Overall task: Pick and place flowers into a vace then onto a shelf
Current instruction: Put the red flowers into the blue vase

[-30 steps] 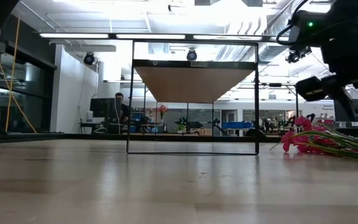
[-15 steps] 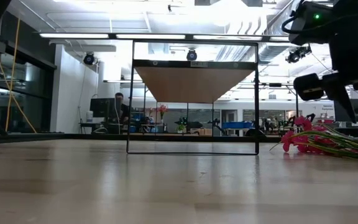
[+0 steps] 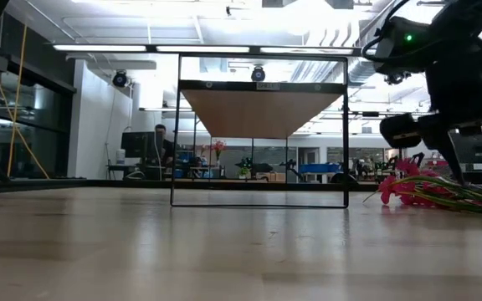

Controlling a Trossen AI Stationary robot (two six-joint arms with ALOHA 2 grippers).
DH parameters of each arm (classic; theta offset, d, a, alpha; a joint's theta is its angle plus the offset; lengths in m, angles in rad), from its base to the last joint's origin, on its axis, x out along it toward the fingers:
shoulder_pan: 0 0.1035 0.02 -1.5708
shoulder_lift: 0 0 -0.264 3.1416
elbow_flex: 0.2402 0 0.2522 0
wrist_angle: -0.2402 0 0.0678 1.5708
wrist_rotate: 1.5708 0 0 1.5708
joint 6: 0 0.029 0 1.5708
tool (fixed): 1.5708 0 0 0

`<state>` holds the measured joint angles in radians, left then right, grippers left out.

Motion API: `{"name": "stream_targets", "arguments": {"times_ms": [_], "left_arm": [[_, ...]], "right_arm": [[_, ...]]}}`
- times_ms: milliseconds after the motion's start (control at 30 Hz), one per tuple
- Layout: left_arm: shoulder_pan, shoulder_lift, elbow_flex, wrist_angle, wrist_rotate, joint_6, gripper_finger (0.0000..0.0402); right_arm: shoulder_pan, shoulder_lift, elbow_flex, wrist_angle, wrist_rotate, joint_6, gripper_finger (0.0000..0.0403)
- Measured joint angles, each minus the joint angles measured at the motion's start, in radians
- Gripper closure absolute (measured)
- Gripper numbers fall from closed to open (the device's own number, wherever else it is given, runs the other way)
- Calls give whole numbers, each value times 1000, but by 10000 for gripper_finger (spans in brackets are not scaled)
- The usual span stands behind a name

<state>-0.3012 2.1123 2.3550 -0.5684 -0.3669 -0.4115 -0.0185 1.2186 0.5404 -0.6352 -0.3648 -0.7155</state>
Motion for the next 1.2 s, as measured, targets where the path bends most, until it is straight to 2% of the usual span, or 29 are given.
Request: {"name": "stream_targets", "arguments": {"times_ms": [400, 500, 900, 1200], "left_arm": [[0, -20, 0, -10, -11, 42, 268], [0, -20, 0, -11, -11, 42, 268], [0, -20, 0, -10, -13, 49, 268], [0, -19, 0, -9, -13, 41, 268]], "right_arm": [[0, 93, 0, 62, 47, -26, 288], [0, 94, 1, 78, 97, -18, 288], [109, 82, 1, 64, 125, 5, 288], [115, 82, 1, 65, 203, 30, 289]]}}
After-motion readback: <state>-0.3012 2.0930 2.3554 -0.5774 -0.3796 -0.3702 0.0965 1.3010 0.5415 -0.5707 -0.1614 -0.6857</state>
